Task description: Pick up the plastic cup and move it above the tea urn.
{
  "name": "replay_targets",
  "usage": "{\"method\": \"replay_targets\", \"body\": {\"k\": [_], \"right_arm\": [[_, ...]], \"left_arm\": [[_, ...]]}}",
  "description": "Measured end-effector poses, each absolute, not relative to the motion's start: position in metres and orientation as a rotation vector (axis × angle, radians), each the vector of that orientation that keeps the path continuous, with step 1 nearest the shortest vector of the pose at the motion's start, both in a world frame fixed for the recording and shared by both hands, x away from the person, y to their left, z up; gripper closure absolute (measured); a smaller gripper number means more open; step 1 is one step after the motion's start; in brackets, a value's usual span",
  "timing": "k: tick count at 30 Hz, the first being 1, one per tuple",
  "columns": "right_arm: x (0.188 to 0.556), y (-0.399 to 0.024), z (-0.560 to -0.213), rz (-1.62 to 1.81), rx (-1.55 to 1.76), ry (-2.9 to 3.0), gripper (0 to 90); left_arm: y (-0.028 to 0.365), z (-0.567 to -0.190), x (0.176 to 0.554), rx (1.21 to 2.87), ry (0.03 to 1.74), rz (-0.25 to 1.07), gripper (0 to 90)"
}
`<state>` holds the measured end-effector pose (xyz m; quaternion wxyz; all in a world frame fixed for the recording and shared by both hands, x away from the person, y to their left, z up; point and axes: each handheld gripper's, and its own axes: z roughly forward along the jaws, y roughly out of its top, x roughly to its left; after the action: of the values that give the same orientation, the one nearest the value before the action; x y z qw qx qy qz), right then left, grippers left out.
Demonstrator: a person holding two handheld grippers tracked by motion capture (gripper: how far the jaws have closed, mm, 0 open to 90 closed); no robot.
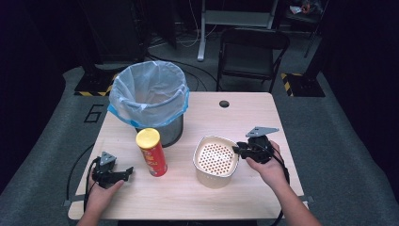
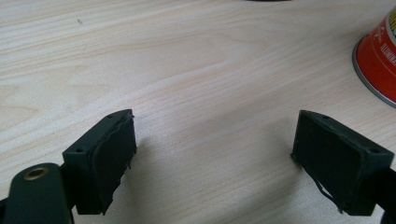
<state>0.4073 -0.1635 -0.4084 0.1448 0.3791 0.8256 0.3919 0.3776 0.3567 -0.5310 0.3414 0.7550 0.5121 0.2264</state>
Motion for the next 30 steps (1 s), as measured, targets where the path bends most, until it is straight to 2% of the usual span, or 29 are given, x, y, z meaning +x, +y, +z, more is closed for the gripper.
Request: {"method": "replay_targets", "body": {"k": [12, 17, 18, 21, 22, 23, 25, 28, 30], "right_arm": [[0.395, -0.193, -0.408, 1.061, 1.05, 2.42, 73.9], [0.389, -0.21, -0.401, 1.155, 1.155, 2.284, 50.1], [0.389, -0.21, -0.401, 1.155, 1.155, 2.284, 50.1], [0.39, -0.227, -0.4, 1.088, 1.208, 2.123, 33.6], [0.39, -0.227, -0.4, 1.088, 1.208, 2.123, 33.6], [0.393, -0.235, -0.406, 1.054, 1.261, 2.086, 26.8], [0.394, -0.237, -0.409, 1.053, 1.279, 2.076, 24.7], [0.401, -0.246, -0.429, 1.028, 1.375, 2.052, 15.8], [0.402, -0.246, -0.435, 1.011, 1.384, 2.055, 15.5]], "left_arm": [[0.357, -0.531, 0.377, 1.963, 1.333, 0.59, 13.0], [0.357, -0.531, 0.377, 1.963, 1.332, 0.59, 13.0], [0.357, -0.531, 0.377, 1.963, 1.332, 0.59, 13.0], [0.357, -0.531, 0.377, 1.963, 1.332, 0.59, 13.0], [0.357, -0.531, 0.377, 1.963, 1.332, 0.59, 13.0], [0.357, -0.531, 0.377, 1.963, 1.333, 0.589, 13.0], [0.357, -0.531, 0.377, 1.962, 1.333, 0.589, 13.0], [0.357, -0.531, 0.377, 1.963, 1.332, 0.589, 13.0], [0.357, -0.531, 0.377, 1.963, 1.333, 0.589, 13.0]]}}
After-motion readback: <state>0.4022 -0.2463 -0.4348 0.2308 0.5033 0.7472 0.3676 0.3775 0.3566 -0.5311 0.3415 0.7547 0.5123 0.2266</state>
